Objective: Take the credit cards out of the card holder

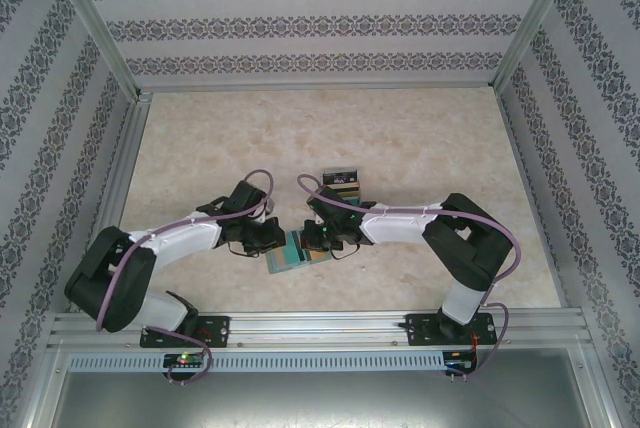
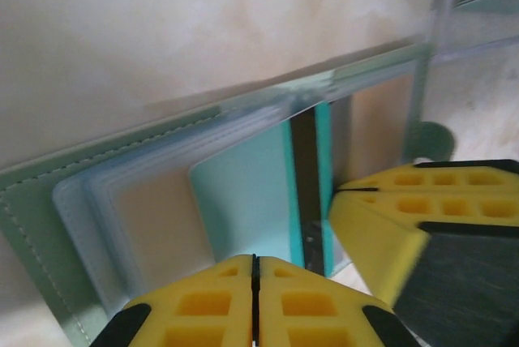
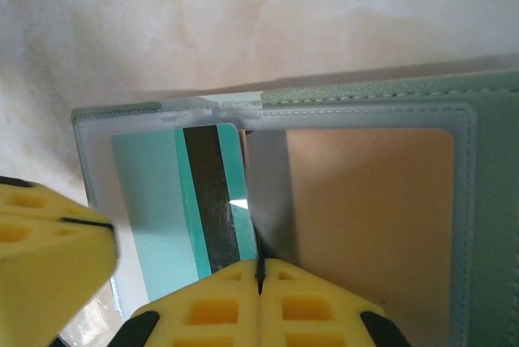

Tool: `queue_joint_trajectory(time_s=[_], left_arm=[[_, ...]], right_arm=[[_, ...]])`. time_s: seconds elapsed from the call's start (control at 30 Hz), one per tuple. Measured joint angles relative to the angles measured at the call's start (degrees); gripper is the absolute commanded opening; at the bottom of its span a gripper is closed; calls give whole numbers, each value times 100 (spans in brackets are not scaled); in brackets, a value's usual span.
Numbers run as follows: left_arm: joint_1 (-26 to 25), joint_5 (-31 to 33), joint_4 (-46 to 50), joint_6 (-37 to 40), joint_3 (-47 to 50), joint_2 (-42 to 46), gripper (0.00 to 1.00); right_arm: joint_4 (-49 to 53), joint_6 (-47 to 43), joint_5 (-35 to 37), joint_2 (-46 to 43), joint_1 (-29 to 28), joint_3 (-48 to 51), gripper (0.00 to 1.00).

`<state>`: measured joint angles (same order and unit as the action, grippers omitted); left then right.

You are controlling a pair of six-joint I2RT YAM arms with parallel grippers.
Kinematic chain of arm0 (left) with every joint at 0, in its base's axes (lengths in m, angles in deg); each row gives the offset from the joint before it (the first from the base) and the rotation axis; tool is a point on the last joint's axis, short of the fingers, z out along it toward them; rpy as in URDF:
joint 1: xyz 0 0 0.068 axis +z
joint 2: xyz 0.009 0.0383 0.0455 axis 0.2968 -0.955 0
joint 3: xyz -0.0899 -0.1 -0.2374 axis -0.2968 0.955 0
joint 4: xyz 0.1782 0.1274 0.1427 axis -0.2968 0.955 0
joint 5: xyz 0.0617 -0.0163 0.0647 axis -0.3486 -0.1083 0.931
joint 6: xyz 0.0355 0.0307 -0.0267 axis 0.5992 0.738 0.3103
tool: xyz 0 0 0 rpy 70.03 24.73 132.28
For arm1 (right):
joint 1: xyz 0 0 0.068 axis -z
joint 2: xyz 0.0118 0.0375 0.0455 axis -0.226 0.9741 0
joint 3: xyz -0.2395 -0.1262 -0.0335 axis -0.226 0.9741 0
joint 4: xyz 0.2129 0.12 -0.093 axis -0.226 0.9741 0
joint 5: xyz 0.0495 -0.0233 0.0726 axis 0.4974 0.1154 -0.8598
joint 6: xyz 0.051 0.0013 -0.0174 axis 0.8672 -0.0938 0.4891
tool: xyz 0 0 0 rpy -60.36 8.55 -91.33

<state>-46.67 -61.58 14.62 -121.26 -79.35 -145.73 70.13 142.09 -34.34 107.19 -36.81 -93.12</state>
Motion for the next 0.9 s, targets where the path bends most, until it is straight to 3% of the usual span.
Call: queue_joint_trajectory(time_s=[0.07,0.17,0.47,0.73,0.9], left_arm=[[-22,-4,2,4,-4,-149,7],[-28,-9,2,7,-61,-190,6],[-35,4,7,31,-70,-205,5],[-55,26,7,33,-70,-205,5],[-55,46,9,35,-70,-205,5]], right_arm=[[0,9,0,0,2,2,15],[2,9,0,2,15,0,22],[-109,15,-96,74,26,-4,27],[-223,39,-284,122,101,0,23],[-557,122,-485,157,188,175,9]])
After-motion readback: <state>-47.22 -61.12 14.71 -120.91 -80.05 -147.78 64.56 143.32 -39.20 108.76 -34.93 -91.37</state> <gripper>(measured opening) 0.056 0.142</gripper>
